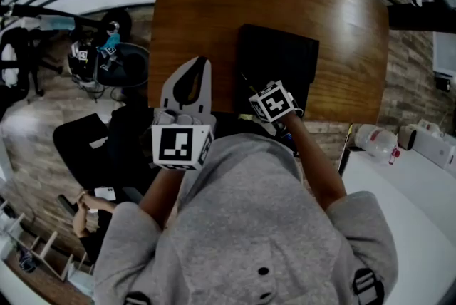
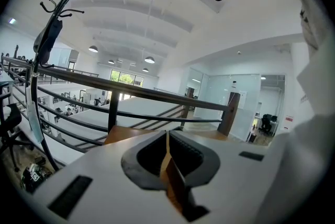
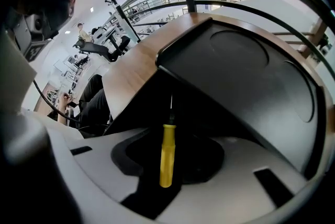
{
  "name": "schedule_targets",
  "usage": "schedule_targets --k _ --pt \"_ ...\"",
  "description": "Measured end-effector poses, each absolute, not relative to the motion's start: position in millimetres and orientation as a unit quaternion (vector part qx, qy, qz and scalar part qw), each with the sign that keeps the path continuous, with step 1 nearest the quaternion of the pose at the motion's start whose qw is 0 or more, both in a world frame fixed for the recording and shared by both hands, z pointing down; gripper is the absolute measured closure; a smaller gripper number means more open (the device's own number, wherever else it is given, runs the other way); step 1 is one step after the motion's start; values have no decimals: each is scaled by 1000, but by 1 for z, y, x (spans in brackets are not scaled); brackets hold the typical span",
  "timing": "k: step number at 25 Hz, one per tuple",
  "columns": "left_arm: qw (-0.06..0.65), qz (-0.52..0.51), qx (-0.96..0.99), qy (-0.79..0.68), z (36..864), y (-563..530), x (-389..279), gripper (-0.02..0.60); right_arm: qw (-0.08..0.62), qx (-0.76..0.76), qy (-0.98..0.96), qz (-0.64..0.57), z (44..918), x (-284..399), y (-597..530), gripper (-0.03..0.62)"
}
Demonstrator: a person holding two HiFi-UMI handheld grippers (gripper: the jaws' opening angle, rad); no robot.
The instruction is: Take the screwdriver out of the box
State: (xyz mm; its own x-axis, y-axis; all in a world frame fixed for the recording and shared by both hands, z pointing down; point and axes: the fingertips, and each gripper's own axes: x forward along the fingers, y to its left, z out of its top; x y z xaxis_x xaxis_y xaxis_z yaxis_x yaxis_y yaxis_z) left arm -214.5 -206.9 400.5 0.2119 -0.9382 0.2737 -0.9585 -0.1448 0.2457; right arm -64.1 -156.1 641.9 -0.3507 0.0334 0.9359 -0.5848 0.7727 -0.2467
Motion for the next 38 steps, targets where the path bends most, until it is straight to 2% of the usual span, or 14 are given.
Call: schedule_targets --k 13,19,38 --pt "183 27 752 -632 402 -207 -215 552 604 199 -727 260 654 -61 -157 499" --pt "185 27 751 -633 404 -205 -213 552 586 203 -747 239 655 -65 -155 500" --pt "171 28 759 -627 392 -194 -195 552 592 195 -747 230 653 -61 -154 510"
